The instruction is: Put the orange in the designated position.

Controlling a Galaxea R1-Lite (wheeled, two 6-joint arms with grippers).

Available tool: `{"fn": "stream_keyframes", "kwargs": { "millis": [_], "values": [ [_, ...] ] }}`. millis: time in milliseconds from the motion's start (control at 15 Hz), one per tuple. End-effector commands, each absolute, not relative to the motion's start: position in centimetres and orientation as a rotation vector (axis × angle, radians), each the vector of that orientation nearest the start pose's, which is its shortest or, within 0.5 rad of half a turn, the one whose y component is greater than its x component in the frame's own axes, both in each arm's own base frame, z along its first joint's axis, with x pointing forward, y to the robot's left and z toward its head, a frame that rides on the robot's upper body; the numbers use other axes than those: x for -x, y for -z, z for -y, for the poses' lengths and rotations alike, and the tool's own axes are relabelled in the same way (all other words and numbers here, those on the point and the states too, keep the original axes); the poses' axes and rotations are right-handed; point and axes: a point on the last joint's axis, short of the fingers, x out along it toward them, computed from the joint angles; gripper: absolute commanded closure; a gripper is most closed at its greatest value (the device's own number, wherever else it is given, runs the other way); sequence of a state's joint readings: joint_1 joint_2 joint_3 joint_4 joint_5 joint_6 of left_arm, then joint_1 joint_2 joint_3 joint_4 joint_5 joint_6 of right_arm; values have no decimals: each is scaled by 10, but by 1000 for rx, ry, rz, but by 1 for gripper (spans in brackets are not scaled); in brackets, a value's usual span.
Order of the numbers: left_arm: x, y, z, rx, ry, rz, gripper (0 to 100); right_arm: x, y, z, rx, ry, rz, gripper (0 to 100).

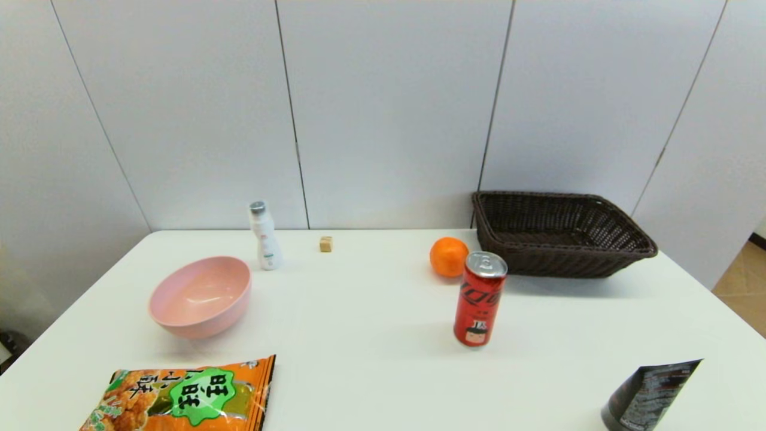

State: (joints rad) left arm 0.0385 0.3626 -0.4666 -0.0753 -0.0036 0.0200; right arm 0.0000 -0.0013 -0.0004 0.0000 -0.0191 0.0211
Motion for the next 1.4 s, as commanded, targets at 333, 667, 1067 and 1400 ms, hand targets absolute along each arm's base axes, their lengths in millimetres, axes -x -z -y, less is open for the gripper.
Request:
{"fn": "stream_keyframes", "kwargs": {
  "millis": [333, 667, 1067, 1400],
  "values": [
    [27, -178, 1, -31, -33, 185, 0, 23, -75, 0, -21, 18, 0, 0],
    [32, -148, 1, -31, 22, 183, 0, 23, -76, 0, -21, 18, 2, 0],
    [34, -126, 1, -31, 27, 184, 0, 23, -75, 0, -21, 18, 0, 0],
    [32, -108, 1, -30, 30, 165, 0, 23, -76, 0, -21, 18, 2, 0]
  ]
}}
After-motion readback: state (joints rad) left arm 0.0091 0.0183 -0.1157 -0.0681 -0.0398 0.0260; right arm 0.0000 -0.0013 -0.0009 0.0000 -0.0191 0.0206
